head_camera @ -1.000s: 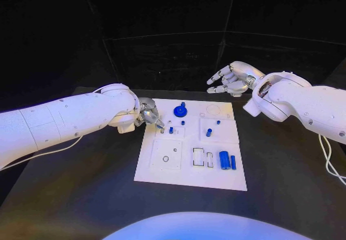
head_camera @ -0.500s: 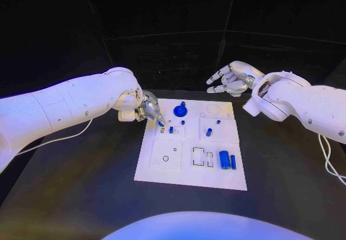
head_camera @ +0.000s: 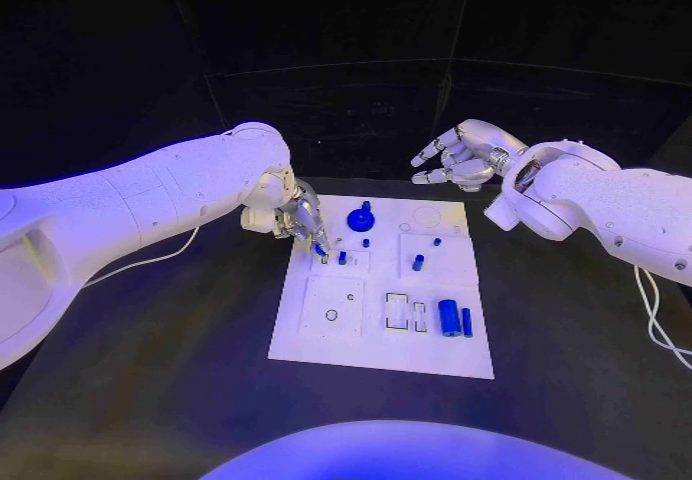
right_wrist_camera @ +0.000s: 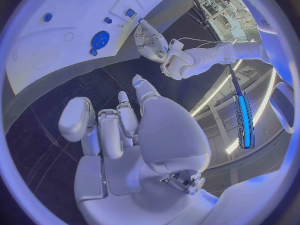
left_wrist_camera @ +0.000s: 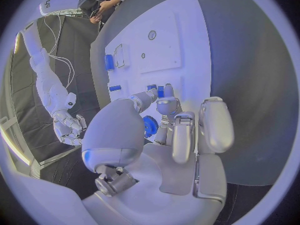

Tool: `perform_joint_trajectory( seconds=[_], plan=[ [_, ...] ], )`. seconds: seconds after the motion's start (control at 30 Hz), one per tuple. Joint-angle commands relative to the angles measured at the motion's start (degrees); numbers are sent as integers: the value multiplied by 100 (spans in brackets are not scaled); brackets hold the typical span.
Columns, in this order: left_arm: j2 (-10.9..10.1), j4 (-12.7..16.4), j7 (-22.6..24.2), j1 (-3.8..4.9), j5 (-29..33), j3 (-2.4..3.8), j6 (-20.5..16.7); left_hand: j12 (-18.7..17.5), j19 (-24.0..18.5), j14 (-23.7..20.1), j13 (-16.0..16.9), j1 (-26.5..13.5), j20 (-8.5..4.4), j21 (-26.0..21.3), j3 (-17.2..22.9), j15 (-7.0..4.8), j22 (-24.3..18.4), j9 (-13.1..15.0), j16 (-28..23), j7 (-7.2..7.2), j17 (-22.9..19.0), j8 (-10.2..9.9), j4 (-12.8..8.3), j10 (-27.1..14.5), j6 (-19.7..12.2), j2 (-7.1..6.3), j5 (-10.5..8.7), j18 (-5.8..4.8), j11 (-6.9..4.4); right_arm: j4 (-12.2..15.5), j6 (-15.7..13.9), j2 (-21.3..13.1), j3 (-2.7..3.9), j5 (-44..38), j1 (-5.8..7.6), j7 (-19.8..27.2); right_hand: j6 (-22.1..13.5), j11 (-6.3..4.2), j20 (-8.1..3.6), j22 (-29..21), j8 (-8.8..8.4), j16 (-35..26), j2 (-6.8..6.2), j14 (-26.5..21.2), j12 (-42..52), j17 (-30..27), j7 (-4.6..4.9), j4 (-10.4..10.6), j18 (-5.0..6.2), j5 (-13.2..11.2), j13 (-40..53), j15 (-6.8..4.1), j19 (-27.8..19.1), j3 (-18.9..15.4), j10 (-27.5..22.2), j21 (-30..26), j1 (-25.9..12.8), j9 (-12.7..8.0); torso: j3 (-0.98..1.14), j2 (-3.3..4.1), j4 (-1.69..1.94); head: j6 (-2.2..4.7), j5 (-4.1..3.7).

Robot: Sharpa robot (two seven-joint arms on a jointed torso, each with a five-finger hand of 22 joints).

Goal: Assemble the parts on the task board

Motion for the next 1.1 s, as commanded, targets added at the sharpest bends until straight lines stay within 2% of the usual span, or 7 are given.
perform_joint_trajectory(
  seconds=[0.03,0.27,0.53,1.1],
  plan=[
    [52,-51,62,9,-424,-3,201,-24,-6,595,-8,1,52,-4,750,29,5,10,18,5,1510,7,-750,2,-35,54,23,-30,22,-5,30,9,3,-1,12,50,26,-2,4,-4,25,-28,49,311,-15,141,0,28,40,17,-1,-44,-43,12,-32,-21,-5,-5,-4,-3,9,-2,-9],
    [134,-42,164,-11,-797,-77,-2,-5,-2,595,19,2,52,8,749,30,19,10,18,6,1510,7,-753,13,-36,55,22,-33,23,-6,28,19,3,-1,12,56,26,-2,3,-4,25,-28,51,312,-15,142,0,26,40,24,-2,-45,-42,14,-33,-22,-1,-5,-7,-6,11,-12,-1],
    [183,4,171,-58,-938,-138,-217,9,5,595,37,5,53,28,745,31,42,13,18,8,1510,7,-757,24,-38,56,19,-38,24,-4,24,26,3,-1,12,62,26,-2,3,-4,25,-28,51,312,-15,142,0,26,40,24,-2,-45,-42,14,-33,-22,-1,-5,-1,-7,10,-21,1],
    [229,98,185,-100,-1064,-161,-410,22,10,595,52,5,55,45,738,32,60,16,18,11,1510,9,-759,35,-40,60,15,-42,27,-9,26,40,3,-2,11,68,26,-2,3,-4,25,-28,51,312,-15,142,0,26,40,24,-2,-45,-42,14,-33,-22,-1,-5,0,-6,13,-44,-13]
  ],
)
